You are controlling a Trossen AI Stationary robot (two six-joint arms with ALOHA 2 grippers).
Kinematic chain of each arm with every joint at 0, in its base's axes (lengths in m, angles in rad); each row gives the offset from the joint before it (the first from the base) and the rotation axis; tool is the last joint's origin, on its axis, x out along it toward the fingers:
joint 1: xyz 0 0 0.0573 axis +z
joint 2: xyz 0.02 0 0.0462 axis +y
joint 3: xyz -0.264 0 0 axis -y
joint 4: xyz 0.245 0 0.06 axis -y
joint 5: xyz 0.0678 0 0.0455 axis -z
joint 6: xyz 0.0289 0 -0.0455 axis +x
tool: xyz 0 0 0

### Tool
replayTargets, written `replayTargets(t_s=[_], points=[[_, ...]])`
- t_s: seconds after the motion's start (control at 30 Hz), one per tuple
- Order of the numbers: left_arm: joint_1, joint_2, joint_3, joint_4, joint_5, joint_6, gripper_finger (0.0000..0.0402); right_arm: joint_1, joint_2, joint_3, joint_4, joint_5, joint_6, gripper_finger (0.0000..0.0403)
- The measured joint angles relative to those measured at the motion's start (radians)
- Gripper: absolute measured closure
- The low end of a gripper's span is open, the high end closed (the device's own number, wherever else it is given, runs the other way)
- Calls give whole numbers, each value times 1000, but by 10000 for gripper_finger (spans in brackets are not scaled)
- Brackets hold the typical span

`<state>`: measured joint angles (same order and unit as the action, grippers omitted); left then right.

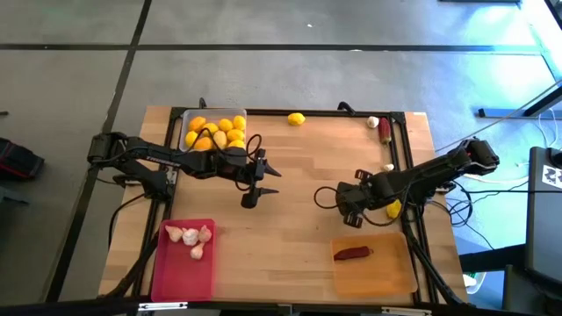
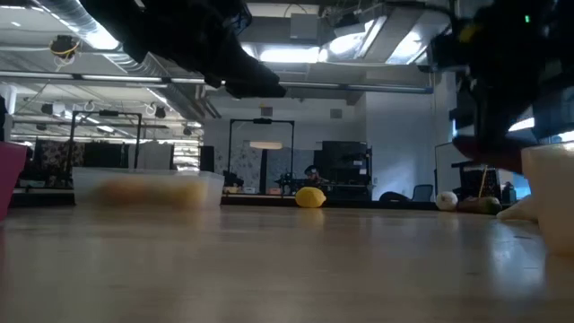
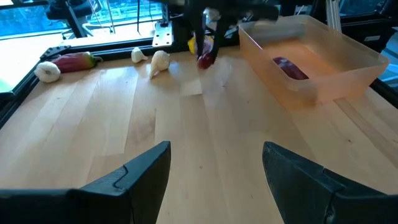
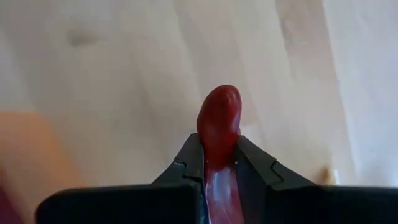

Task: Sort produce into baskets
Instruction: Put the red chili pepper into the bottom right orange bin

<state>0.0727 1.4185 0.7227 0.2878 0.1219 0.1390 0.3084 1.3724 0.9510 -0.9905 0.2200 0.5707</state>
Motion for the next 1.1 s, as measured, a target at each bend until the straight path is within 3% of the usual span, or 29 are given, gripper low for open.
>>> replayTargets(t_s=[0.33,0.67,1.1], points=[[0,0,0,-18,0,-1,150,106,0,137,-8,-56,30,357],[0,0,0,-15,0,-1,150,273,0,158,14,-134,283,355],[0,0,0,-15,0,-1,150,409,0,154,144,-135,498,355]])
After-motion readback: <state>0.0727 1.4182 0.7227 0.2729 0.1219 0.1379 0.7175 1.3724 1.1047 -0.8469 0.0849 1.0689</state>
